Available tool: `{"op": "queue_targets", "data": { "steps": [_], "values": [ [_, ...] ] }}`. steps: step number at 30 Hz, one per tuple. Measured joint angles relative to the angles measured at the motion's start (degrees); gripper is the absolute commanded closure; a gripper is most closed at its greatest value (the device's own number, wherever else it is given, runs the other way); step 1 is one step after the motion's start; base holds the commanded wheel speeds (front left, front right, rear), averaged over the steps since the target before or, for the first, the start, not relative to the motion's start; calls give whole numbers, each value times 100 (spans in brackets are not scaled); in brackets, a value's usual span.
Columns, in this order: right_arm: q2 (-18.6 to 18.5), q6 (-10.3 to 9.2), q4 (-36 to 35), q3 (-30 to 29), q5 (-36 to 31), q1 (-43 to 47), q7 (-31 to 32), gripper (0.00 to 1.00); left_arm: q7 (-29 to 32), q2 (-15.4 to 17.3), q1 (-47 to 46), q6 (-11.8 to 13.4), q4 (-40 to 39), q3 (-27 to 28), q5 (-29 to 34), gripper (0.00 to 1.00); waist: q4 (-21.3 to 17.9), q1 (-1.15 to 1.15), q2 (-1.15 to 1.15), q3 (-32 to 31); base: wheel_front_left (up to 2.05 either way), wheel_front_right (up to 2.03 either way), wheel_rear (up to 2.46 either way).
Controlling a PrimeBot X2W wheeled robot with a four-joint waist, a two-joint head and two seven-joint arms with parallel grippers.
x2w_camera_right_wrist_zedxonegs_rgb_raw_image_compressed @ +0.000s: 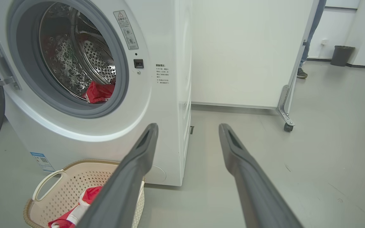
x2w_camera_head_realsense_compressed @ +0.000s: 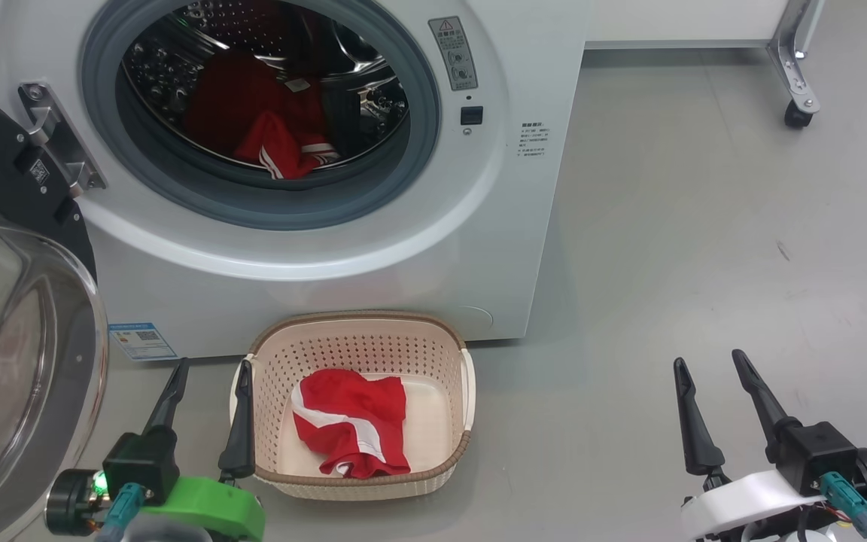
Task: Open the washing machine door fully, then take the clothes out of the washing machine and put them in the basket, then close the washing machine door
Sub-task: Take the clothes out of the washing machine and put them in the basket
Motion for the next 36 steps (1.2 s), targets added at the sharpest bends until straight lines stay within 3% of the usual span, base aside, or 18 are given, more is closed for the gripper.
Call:
{"op": "queue_targets", "data": {
  "steps": [22,36],
  "values": [
    [12,2,-208,109,0,9,0,0,316,2,-21,40,-211,-86,-52,0,-104,0,0,321,0,0,0],
    [19,62,-441,293,0,-356,0,0,975,-20,-1535,-122,372,-213,-330,0,-277,0,0,1118,0,0,0]
  ]
}}
